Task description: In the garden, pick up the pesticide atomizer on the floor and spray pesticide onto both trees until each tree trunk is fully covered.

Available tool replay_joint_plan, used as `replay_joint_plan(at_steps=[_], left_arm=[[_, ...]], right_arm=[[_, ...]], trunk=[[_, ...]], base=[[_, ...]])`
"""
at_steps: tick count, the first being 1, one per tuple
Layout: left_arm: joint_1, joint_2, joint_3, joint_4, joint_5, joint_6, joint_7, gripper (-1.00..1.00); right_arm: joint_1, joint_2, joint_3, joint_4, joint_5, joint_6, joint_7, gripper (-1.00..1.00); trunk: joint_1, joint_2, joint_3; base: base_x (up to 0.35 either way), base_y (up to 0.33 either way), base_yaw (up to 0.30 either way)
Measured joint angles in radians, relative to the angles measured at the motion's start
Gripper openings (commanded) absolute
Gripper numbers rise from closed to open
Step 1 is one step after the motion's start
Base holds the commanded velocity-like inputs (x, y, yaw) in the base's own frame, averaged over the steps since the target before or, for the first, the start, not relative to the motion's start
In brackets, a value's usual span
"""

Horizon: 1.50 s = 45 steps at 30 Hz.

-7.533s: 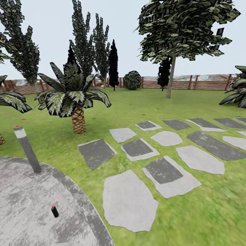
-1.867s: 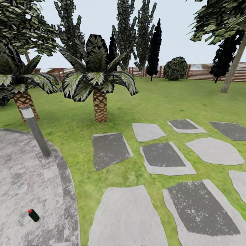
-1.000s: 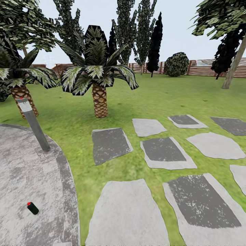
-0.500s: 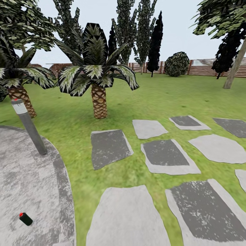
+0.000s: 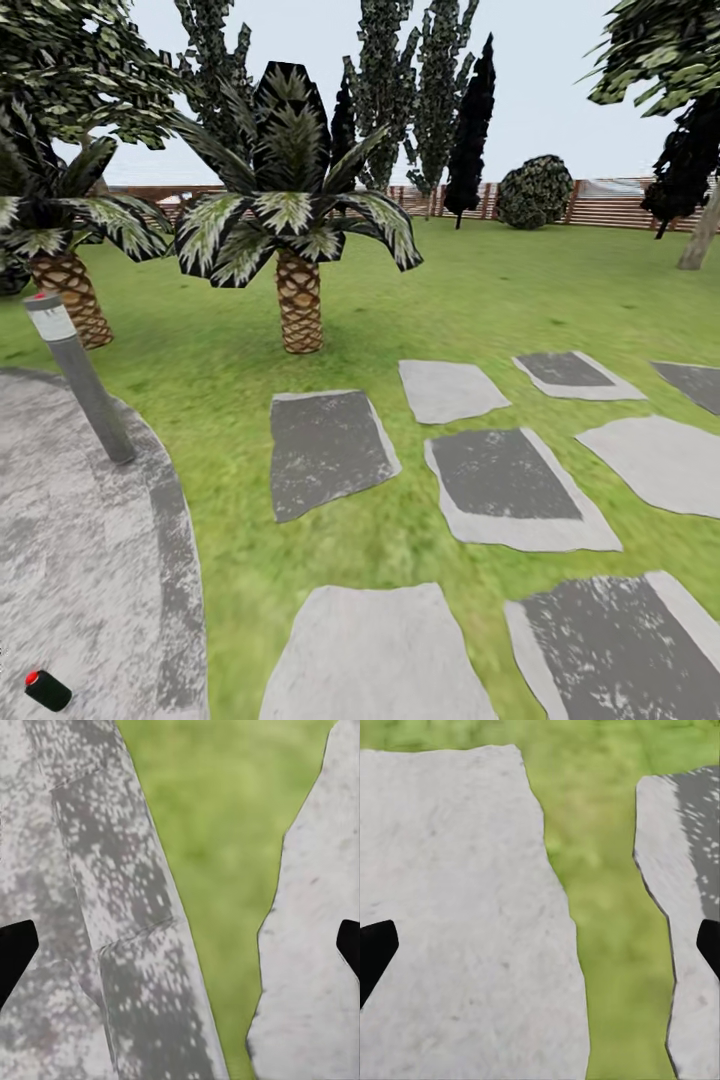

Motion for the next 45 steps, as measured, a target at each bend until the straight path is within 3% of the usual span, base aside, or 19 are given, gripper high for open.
replay_joint_plan(at_steps=[22,40,45], left_arm=[[0.000,0.000,-0.001,0.003,0.000,0.000,0.000,1.00],[0.000,0.000,0.000,0.003,0.000,0.000,0.000,1.00],[0.000,0.001,0.000,0.003,0.017,0.000,0.000,1.00]], right_arm=[[0.000,0.000,0.001,0.001,0.001,0.000,0.000,1.00],[0.000,0.000,0.001,0.001,0.000,0.000,0.000,1.00],[0.000,0.000,0.001,0.001,0.000,0.000,0.000,1.00]], trunk=[[0.000,0.000,0.000],[0.000,0.000,0.000],[0.000,0.000,0.000]], base=[[0.320,-0.158,0.272],[0.337,-0.023,0.062],[0.340,0.000,0.257]])
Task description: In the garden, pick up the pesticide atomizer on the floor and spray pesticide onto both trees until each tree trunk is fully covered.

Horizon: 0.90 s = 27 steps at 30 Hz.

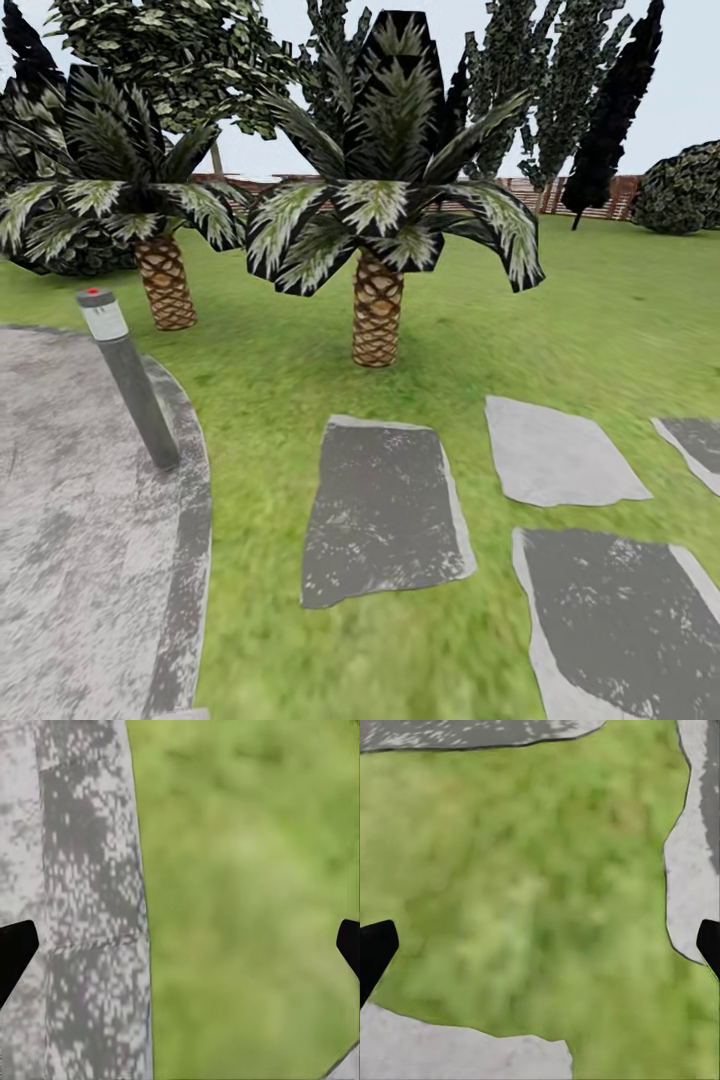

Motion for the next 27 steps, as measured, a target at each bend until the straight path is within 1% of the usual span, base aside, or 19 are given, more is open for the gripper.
replay_joint_plan(at_steps=[17,27], left_arm=[[0.000,0.000,0.000,0.000,0.004,0.000,0.000,1.00],[0.000,0.000,0.000,0.000,0.004,0.000,0.000,1.00]], right_arm=[[0.000,0.000,0.000,0.000,0.000,0.000,0.000,1.00],[0.000,0.000,0.000,0.000,0.001,0.000,0.000,1.00]], trunk=[[0.000,0.000,0.000],[0.000,0.000,0.000]], base=[[0.340,-0.005,0.277],[0.329,-0.120,0.277]])
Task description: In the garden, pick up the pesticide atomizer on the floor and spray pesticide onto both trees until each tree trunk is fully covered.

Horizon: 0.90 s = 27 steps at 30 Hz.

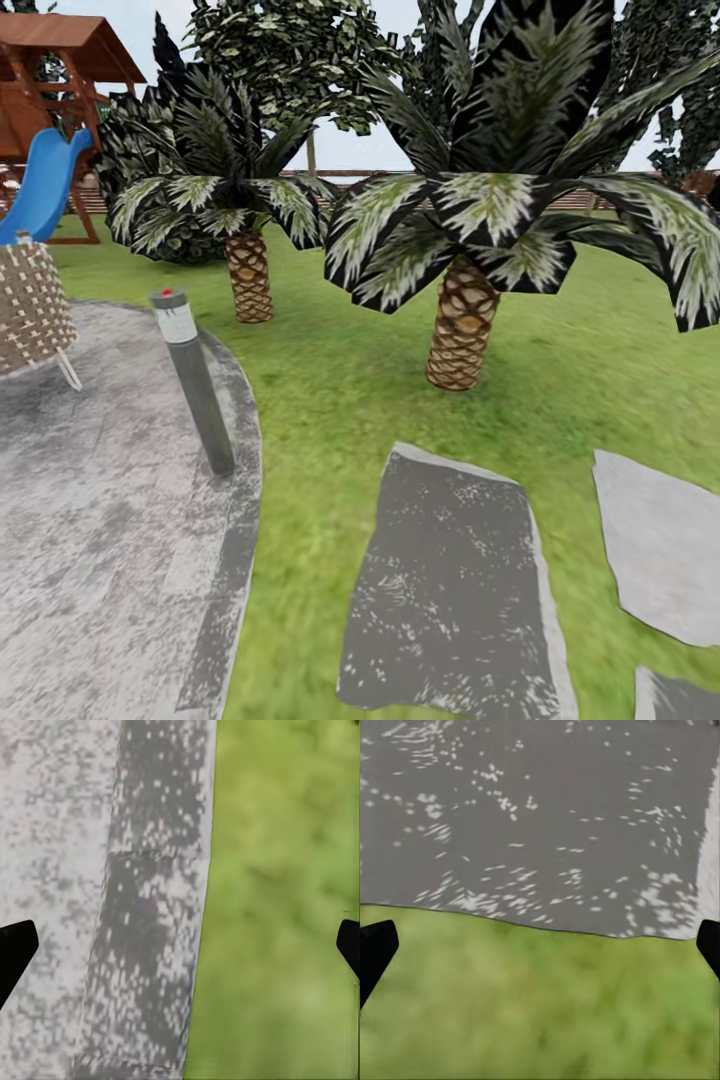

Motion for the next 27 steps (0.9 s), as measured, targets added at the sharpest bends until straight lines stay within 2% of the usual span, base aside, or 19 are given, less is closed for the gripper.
replay_joint_plan(at_steps=[17,27], left_arm=[[0.000,-0.001,0.000,0.000,0.000,0.000,0.000,1.00],[0.000,0.000,0.000,0.000,0.000,0.000,0.000,1.00]], right_arm=[[0.000,0.000,0.000,0.000,0.000,0.000,0.000,1.00],[0.000,0.000,0.001,0.000,0.000,0.000,0.000,1.00]], trunk=[[0.000,0.000,0.000],[0.001,0.000,0.000]], base=[[0.273,-0.213,0.277],[0.100,-0.271,0.277]])
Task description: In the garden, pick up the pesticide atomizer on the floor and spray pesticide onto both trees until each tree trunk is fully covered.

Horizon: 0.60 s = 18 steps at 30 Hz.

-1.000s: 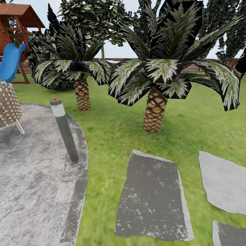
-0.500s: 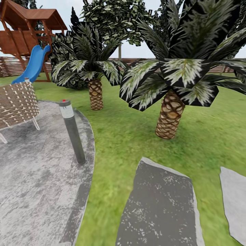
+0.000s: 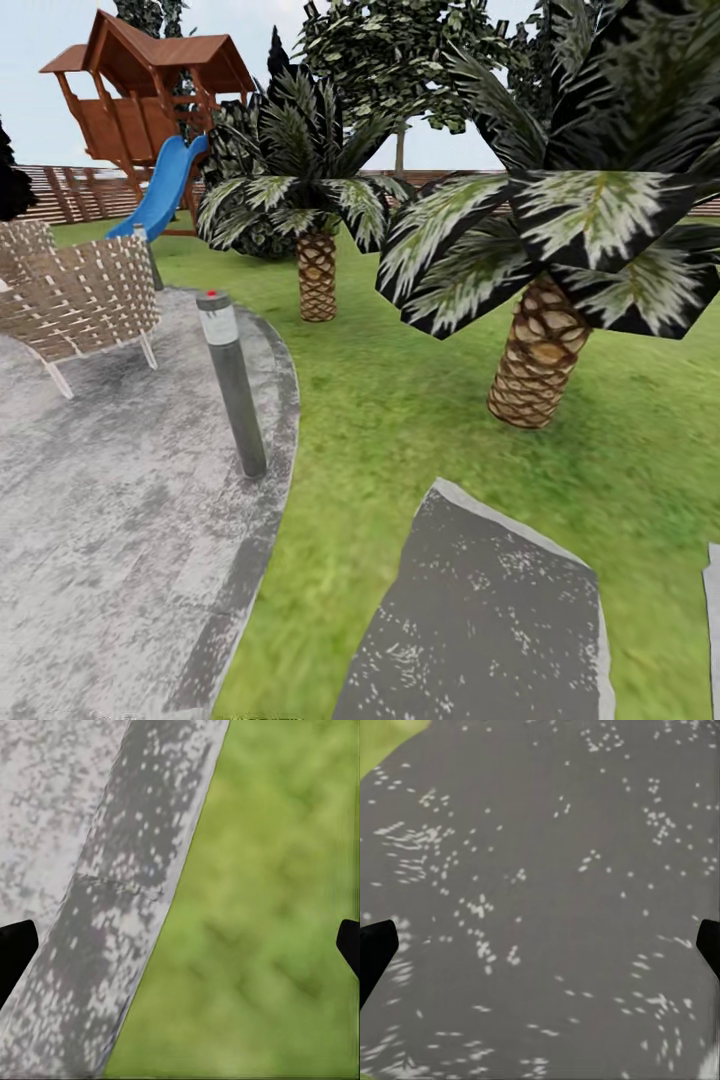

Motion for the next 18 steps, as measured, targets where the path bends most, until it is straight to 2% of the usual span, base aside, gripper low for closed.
replay_joint_plan(at_steps=[12,18], left_arm=[[0.000,0.000,0.000,0.000,0.003,-0.001,0.000,1.00],[0.000,0.000,0.001,0.000,0.003,-0.001,0.000,1.00]], right_arm=[[0.000,0.000,0.000,0.000,-0.001,0.000,0.000,1.00],[0.000,0.000,0.000,0.000,-0.001,0.000,0.000,1.00]], trunk=[[0.000,0.000,0.000],[0.000,0.000,0.000]], base=[[0.001,-0.275,0.277],[0.000,-0.081,0.277]])
